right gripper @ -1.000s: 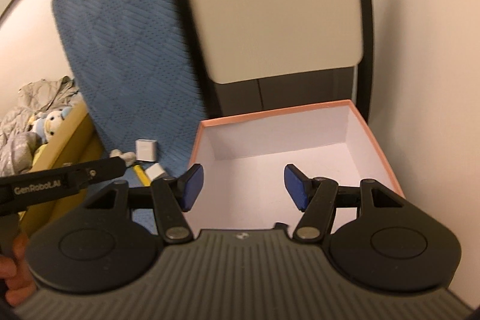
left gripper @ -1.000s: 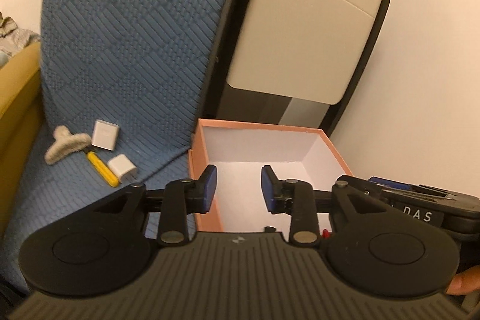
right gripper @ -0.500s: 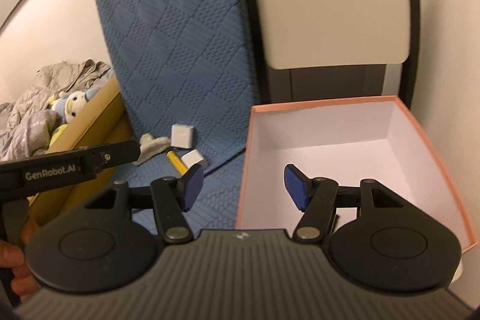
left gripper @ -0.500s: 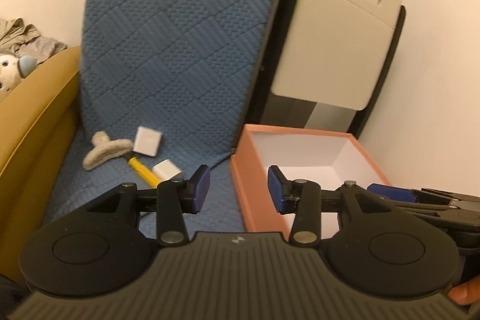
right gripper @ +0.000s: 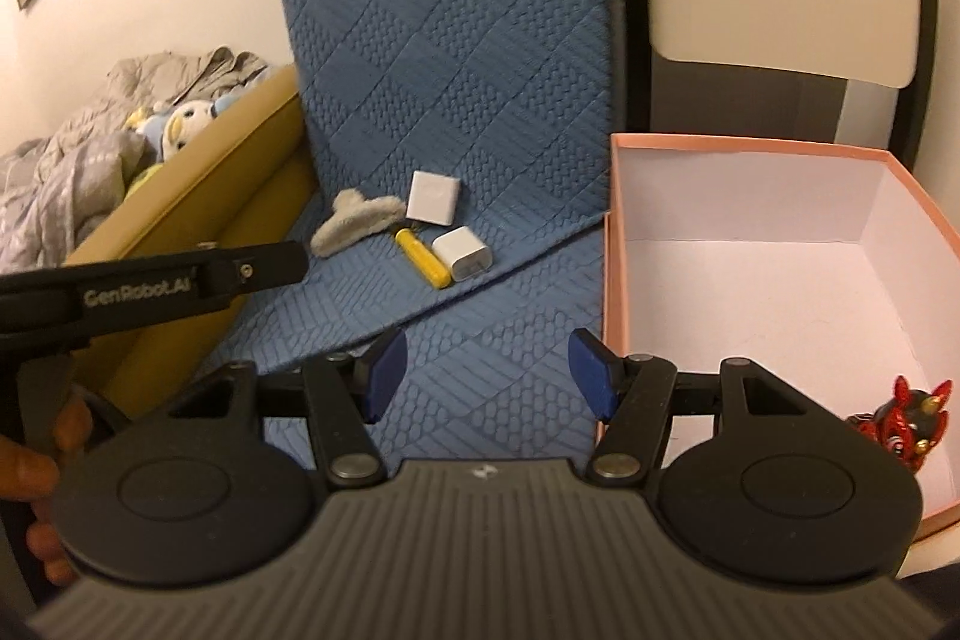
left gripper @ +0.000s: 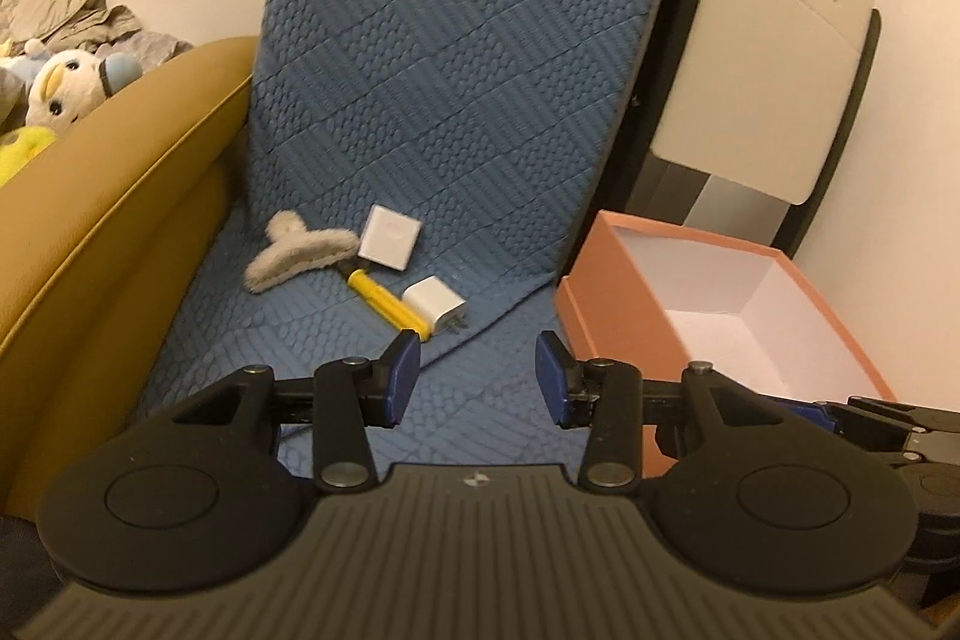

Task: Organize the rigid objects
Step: 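Withdraw both tools from the box back toward the seat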

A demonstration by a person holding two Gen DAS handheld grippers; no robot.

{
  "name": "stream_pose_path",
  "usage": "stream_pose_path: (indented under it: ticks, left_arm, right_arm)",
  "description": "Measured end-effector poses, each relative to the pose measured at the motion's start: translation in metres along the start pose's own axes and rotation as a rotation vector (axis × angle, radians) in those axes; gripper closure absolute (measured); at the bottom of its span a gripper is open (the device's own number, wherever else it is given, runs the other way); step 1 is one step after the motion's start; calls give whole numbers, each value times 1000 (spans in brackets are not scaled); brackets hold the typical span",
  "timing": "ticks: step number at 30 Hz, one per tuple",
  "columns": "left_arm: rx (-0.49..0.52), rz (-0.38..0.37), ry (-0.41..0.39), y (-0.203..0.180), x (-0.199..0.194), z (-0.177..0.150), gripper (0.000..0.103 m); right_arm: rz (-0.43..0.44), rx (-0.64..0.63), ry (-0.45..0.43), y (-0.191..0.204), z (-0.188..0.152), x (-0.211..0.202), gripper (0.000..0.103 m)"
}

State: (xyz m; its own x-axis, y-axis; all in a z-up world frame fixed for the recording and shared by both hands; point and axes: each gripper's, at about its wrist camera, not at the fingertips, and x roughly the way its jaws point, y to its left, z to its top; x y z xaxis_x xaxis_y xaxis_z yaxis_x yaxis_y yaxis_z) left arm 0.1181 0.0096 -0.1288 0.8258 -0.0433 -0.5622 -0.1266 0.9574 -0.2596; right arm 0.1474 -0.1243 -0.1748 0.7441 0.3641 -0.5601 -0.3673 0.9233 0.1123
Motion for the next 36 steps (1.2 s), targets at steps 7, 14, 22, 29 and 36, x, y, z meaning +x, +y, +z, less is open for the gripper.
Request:
stream_pose_path:
  ticks: [7, 14, 22, 29, 36]
  left_arm:
    - [-14, -1, 19, 14, 18, -16, 55]
    - [-28, 13, 43, 21, 33, -19, 55]
    - [-4, 53, 60, 32, 66, -3, 55]
    - [-35, 68, 105, 50, 103, 13, 55]
    - [-76, 85, 152, 69, 145, 31, 55]
  right_arm:
    - [3, -2, 9, 10, -17, 19, 41]
    - [4, 9, 9, 13, -23, 28, 41]
    - [7, -1, 10, 12, -12, 44, 41]
    - [22, -15, 5, 15, 7, 64, 41]
    - [41, -11, 49, 20, 26, 101, 41]
